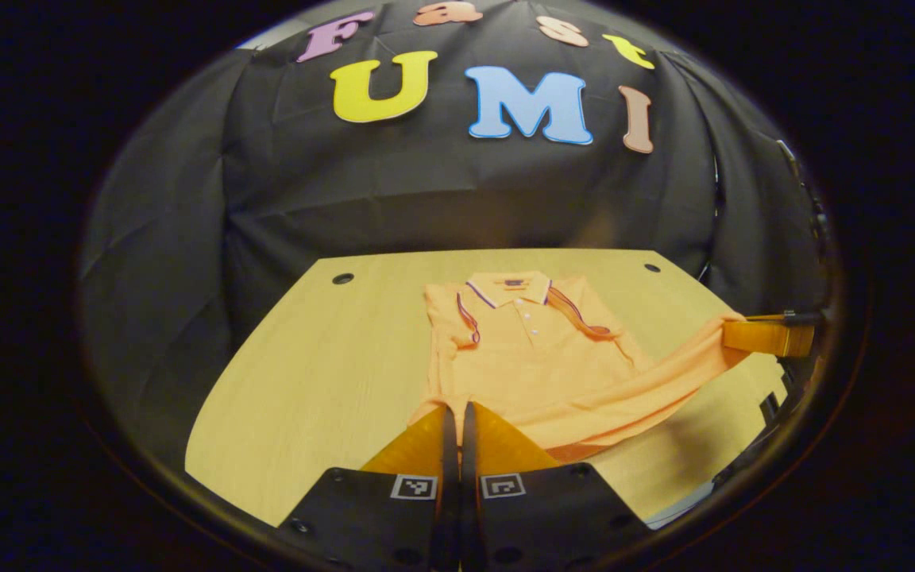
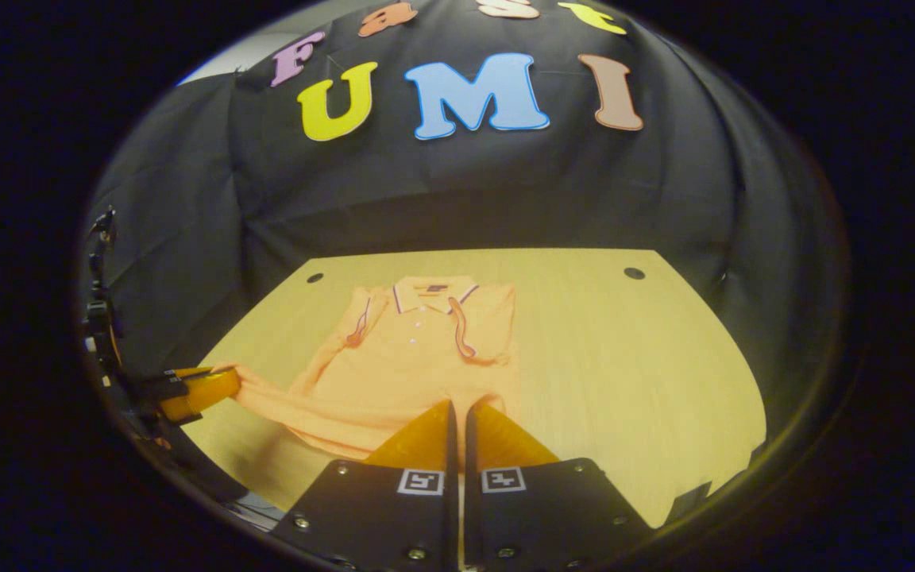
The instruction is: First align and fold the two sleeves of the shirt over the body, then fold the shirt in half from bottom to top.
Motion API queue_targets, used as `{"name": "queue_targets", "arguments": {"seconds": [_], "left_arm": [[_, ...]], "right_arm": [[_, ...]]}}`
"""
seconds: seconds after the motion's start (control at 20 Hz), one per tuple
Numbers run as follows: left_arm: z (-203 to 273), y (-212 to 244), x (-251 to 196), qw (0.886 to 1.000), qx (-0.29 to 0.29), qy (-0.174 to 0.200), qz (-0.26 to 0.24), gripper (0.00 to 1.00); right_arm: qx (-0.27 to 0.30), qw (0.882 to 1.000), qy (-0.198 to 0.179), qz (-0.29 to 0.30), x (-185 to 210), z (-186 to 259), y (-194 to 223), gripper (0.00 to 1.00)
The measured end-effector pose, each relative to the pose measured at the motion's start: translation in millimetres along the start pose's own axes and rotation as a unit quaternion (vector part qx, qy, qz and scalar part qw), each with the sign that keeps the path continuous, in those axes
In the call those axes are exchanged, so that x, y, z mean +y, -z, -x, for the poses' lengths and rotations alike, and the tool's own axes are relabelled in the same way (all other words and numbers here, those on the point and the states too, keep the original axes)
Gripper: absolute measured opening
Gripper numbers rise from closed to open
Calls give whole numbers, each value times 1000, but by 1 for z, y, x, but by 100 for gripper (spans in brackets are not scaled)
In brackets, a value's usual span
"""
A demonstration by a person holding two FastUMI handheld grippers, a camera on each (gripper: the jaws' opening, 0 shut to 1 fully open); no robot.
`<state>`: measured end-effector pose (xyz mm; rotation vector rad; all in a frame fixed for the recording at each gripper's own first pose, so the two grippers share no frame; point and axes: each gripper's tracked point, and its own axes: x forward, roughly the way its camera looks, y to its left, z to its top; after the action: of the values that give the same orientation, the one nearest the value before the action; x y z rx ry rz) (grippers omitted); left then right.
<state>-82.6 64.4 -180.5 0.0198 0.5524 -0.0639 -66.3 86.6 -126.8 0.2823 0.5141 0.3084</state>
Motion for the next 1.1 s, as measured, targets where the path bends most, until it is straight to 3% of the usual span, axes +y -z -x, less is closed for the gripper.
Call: {"name": "queue_targets", "arguments": {"seconds": [0.6, 1.1], "left_arm": [[-122, -85, 24, 1000, -15, 23, -3, 6], [-232, -147, 20, 998, -34, 36, -23, 6]], "right_arm": [[-10, 999, 39, 3, -5, -103, -76, 3], [-7, 997, 71, -3, -34, -190, -121, 3]]}}
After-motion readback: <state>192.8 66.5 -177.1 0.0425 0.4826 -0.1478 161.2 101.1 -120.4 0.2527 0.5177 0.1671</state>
